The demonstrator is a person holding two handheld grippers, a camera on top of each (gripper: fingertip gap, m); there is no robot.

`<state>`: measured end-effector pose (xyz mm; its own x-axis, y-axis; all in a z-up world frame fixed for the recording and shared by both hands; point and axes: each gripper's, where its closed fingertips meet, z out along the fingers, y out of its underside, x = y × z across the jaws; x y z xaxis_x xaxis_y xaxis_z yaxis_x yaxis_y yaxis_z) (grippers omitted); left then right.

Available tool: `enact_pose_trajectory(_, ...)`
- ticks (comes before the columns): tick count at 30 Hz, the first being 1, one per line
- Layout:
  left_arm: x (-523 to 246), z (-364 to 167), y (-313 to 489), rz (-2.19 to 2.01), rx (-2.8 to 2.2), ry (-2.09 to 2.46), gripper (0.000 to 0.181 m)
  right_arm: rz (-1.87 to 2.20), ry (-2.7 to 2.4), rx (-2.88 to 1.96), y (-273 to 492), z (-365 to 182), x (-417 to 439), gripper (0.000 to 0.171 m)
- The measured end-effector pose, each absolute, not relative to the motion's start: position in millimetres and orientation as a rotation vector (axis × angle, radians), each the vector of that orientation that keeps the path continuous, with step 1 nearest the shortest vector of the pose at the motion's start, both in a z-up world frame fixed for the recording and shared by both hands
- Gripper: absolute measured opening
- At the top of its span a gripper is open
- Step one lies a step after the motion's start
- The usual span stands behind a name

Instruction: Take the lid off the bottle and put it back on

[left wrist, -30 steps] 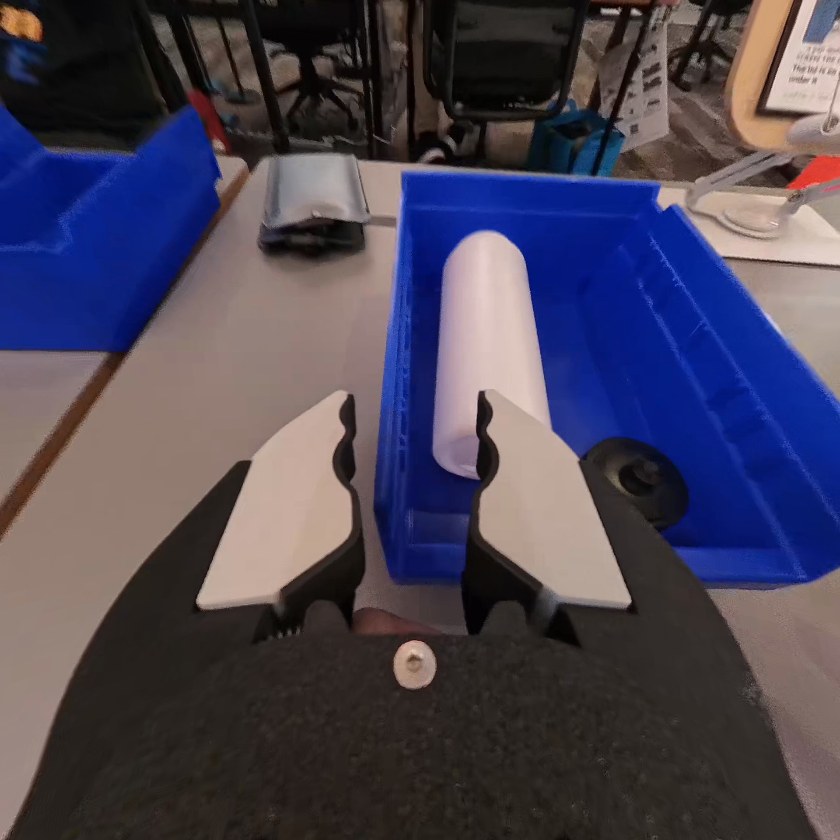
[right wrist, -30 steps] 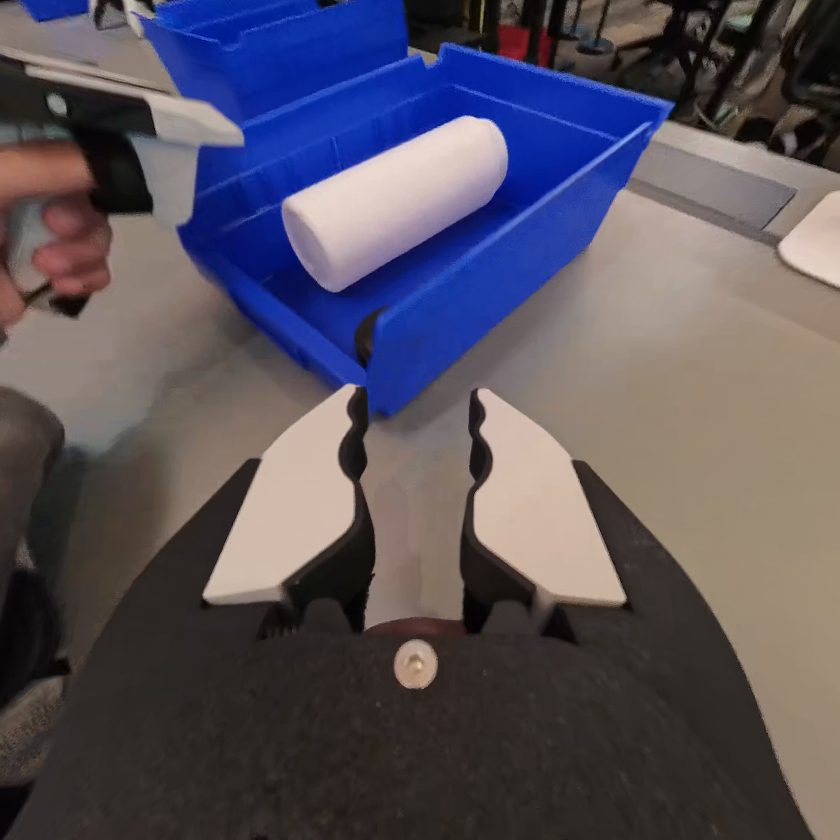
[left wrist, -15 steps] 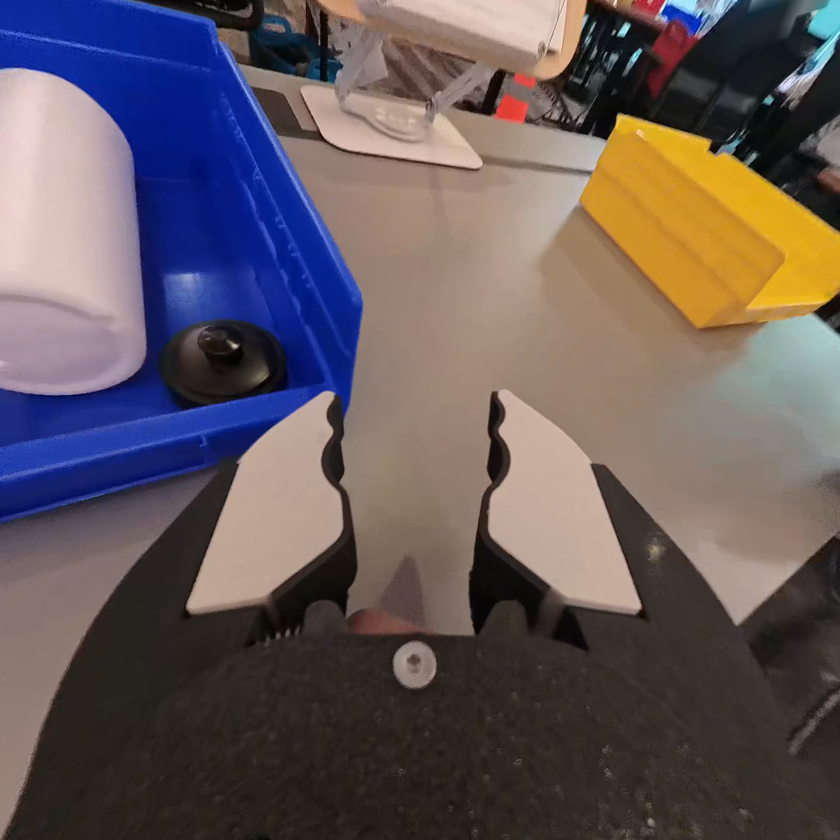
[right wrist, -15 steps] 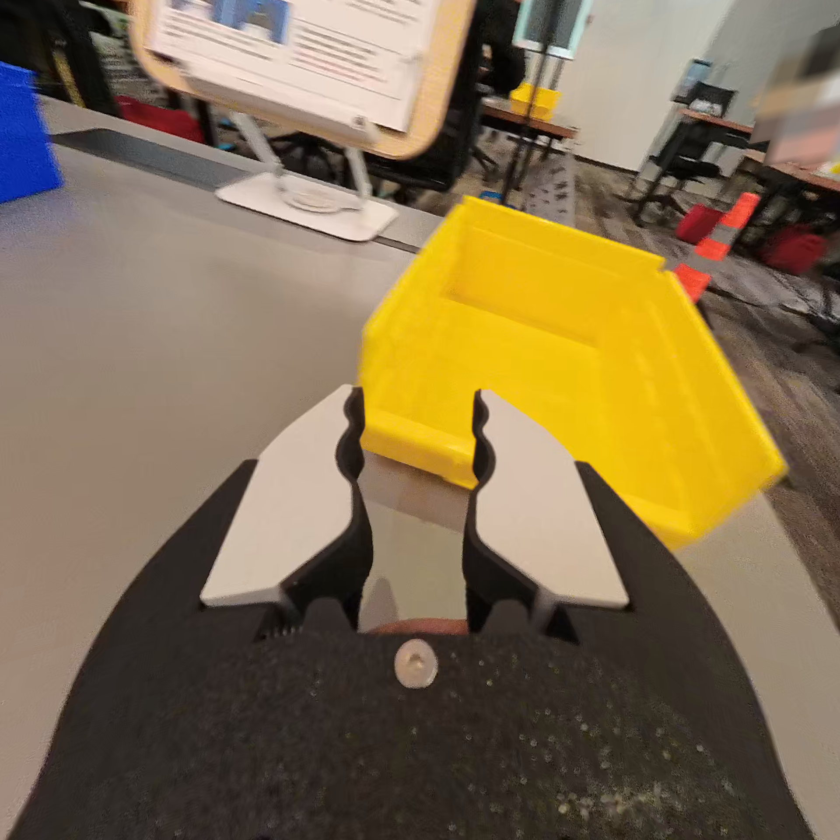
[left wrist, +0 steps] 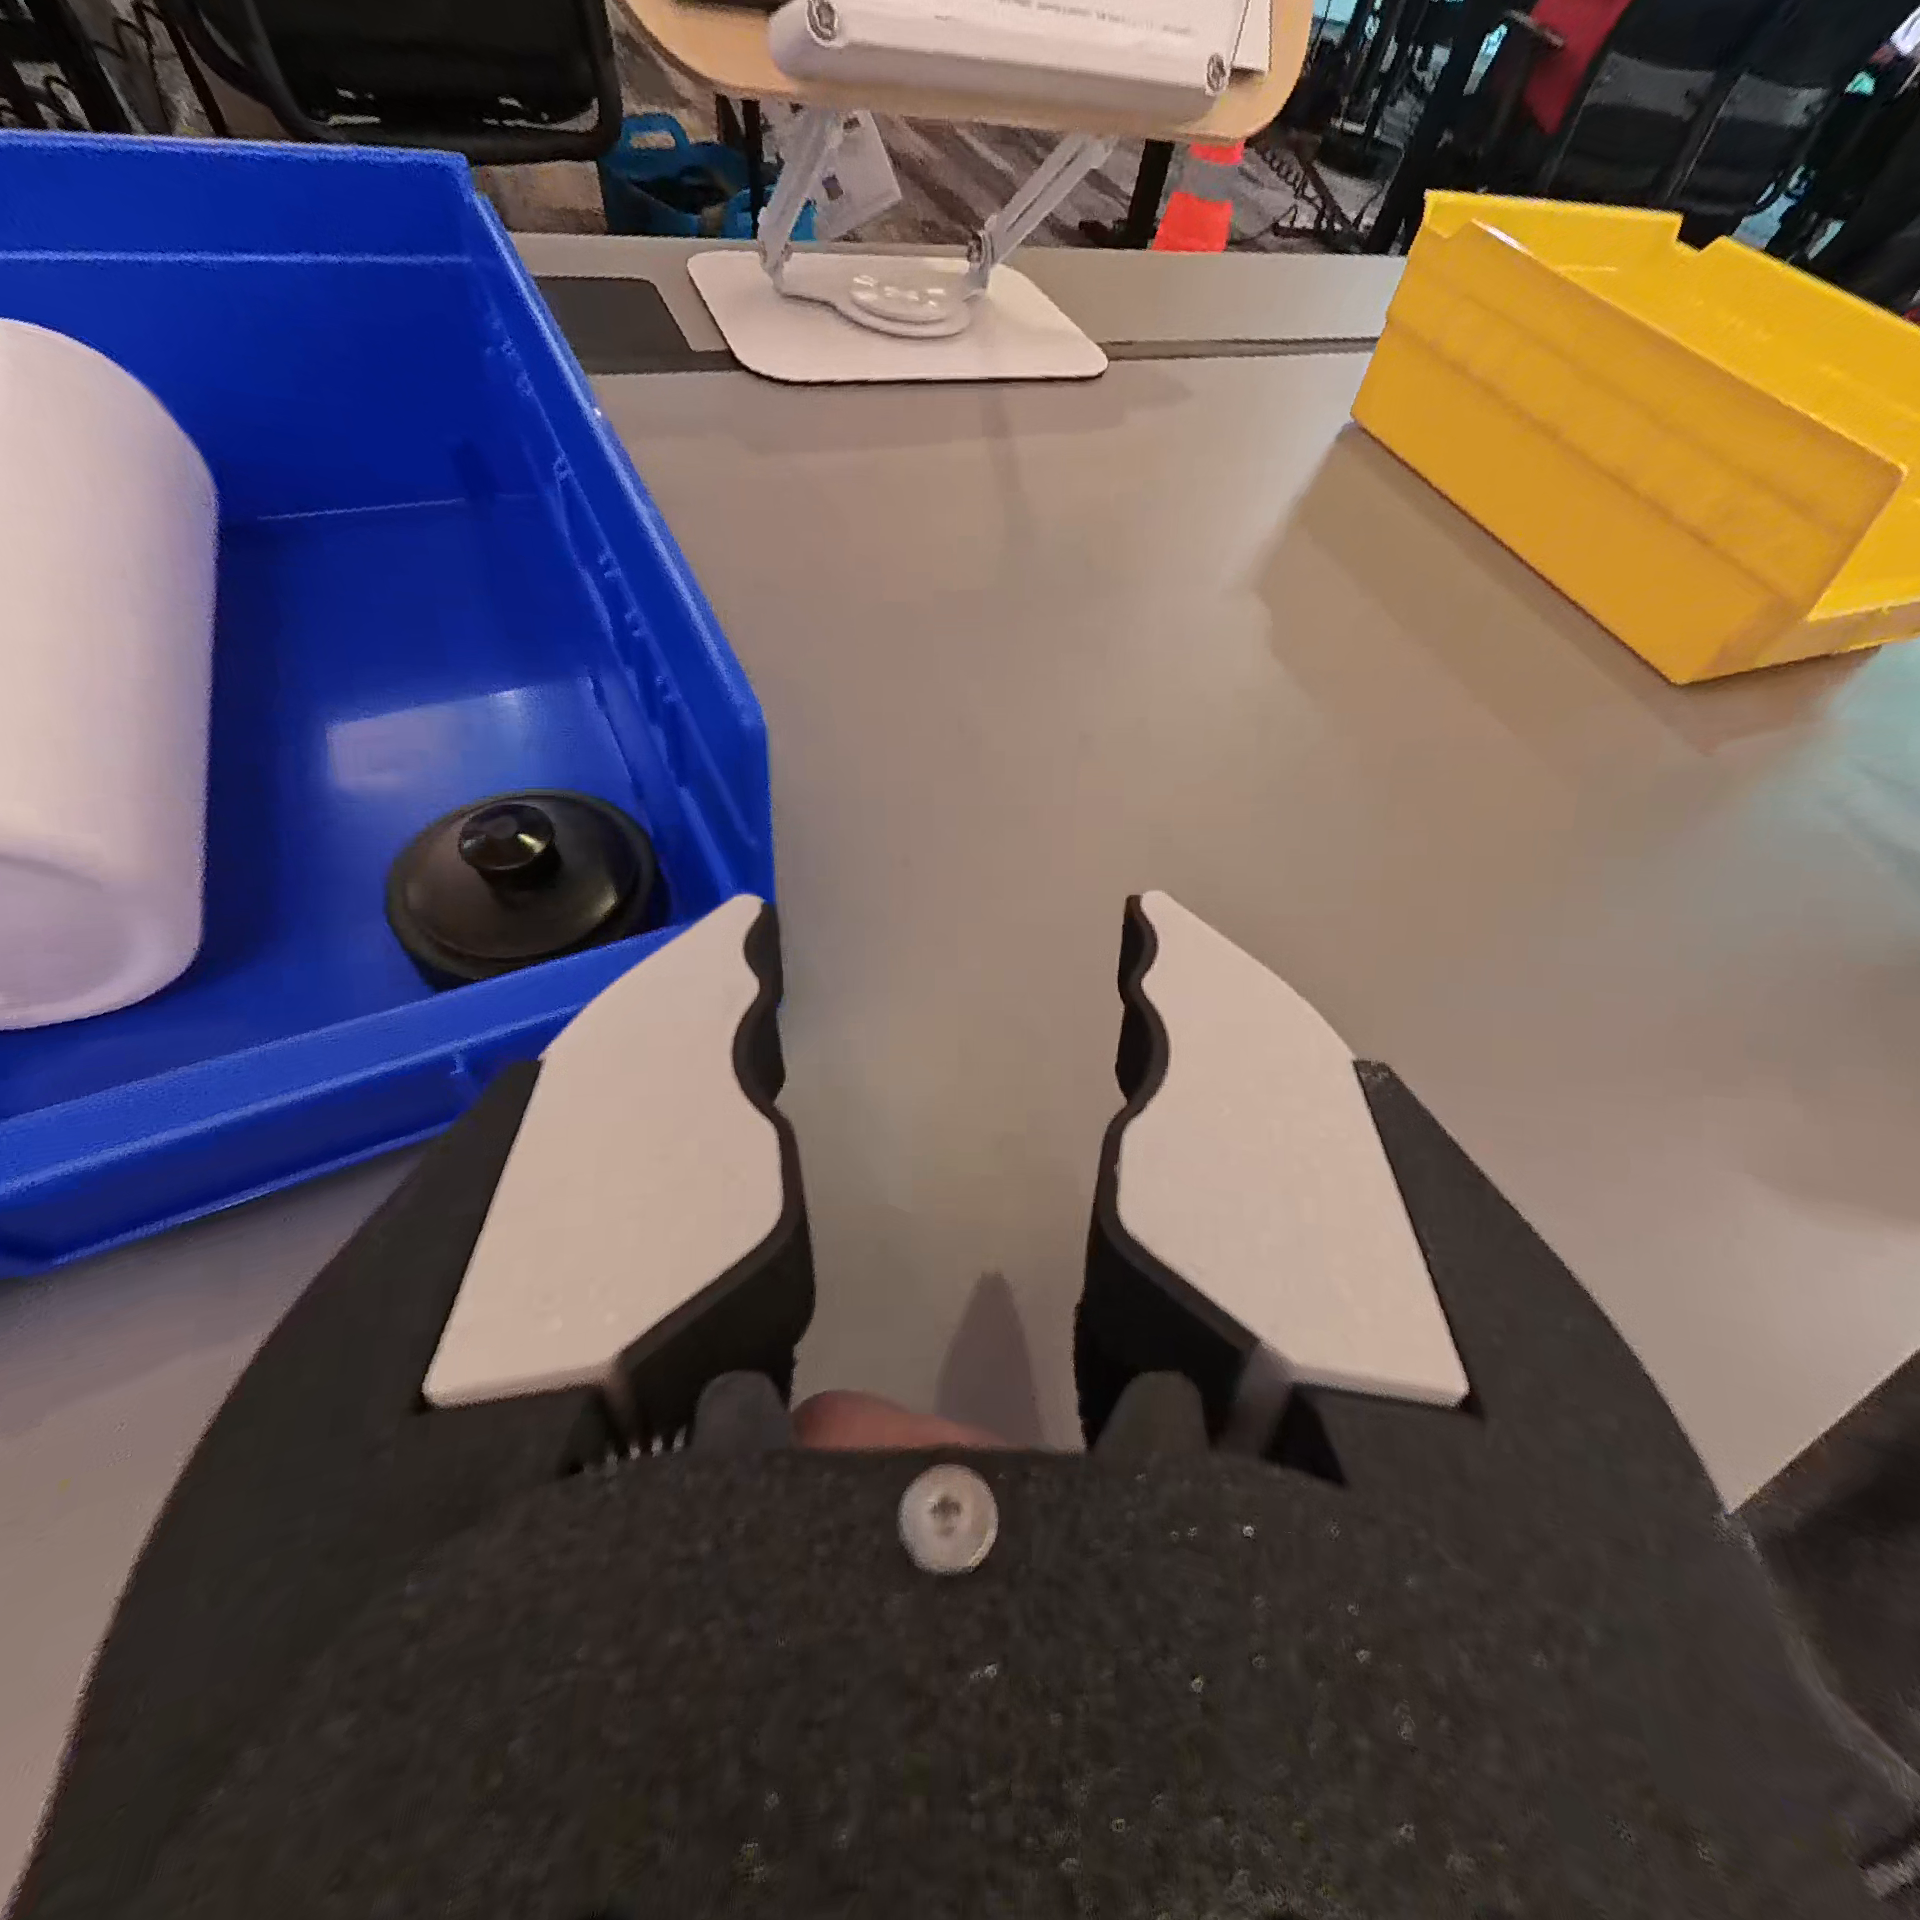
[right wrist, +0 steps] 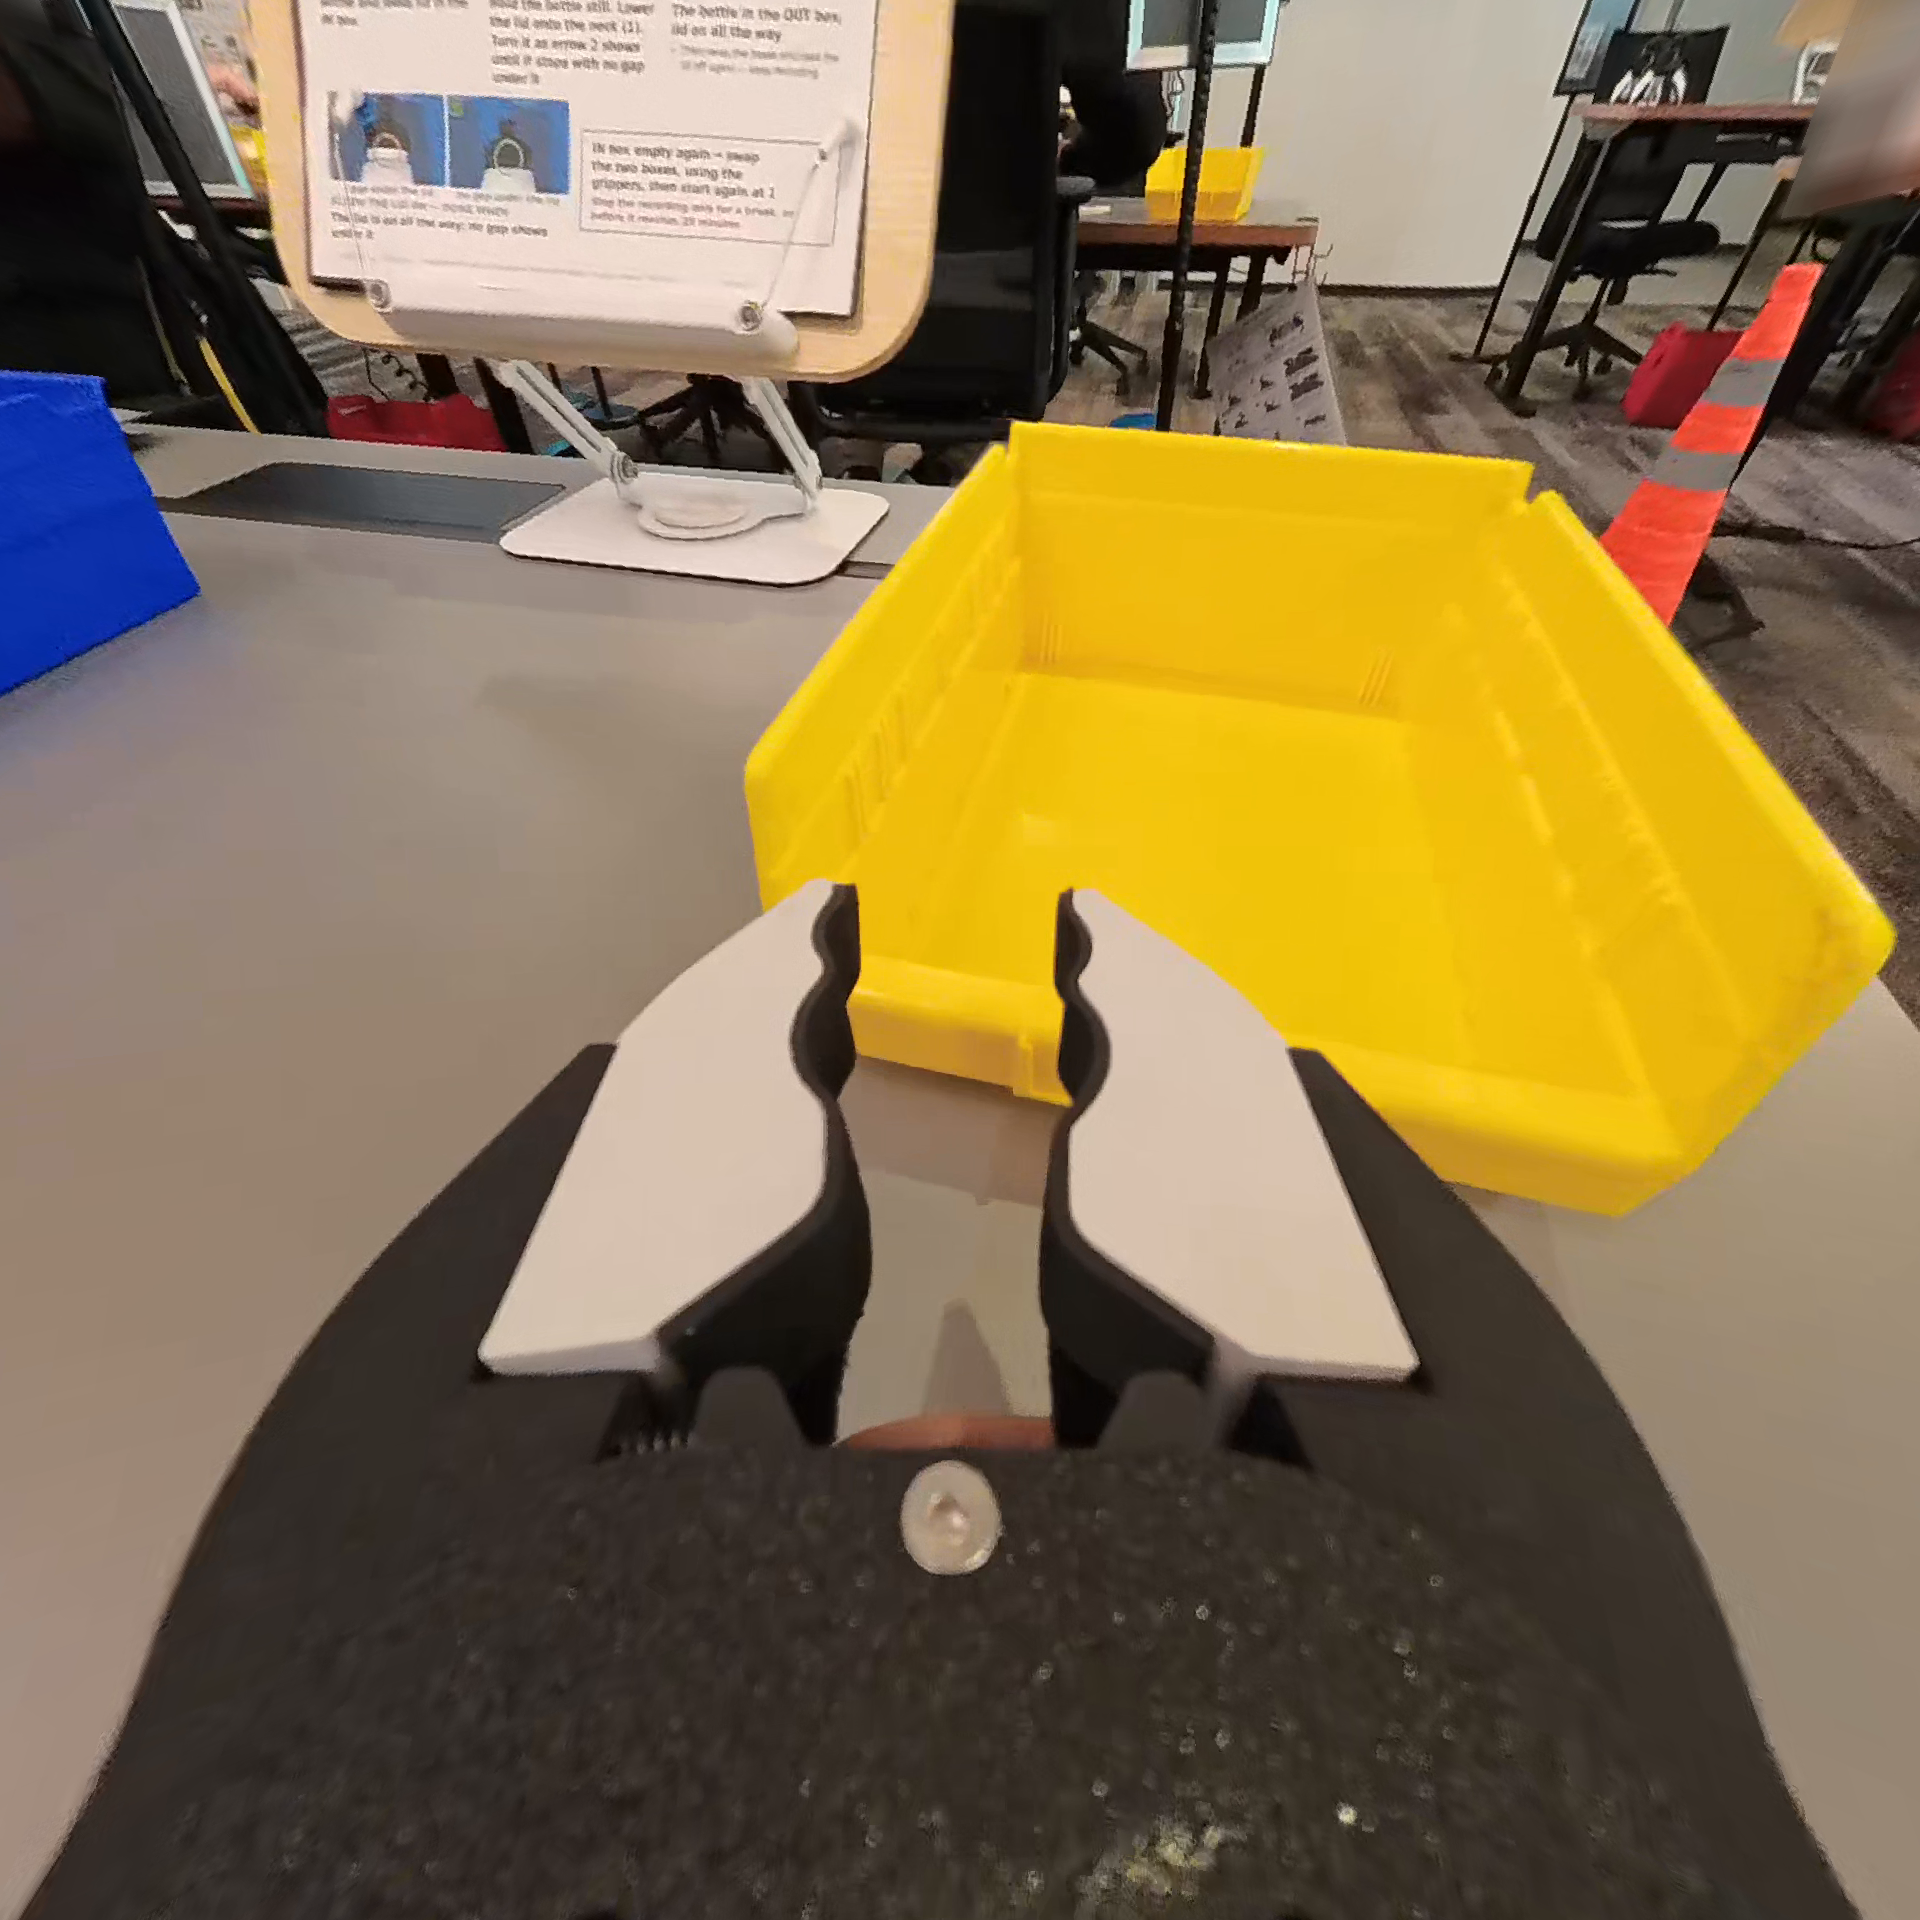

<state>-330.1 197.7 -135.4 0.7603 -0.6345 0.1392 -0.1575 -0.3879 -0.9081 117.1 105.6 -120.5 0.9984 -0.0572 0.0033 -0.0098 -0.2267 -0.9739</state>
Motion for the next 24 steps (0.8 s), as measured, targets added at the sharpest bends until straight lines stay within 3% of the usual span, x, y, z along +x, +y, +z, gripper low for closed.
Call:
enact_pose_trajectory(18, -334.6, -141.8, 198.0, -0.555, -1.998, 0.599, 0.064, -0.053, 0.054, -1.813, 105.6, -123.4, 119.0, 0.035)
enact_pose_trajectory(24, -403.1, -87.5, 253.9, -0.324, -2.123, 0.376, 0.071, -0.036, 0.052, -1.818, 106.0, -123.2, 118.8, 0.035)
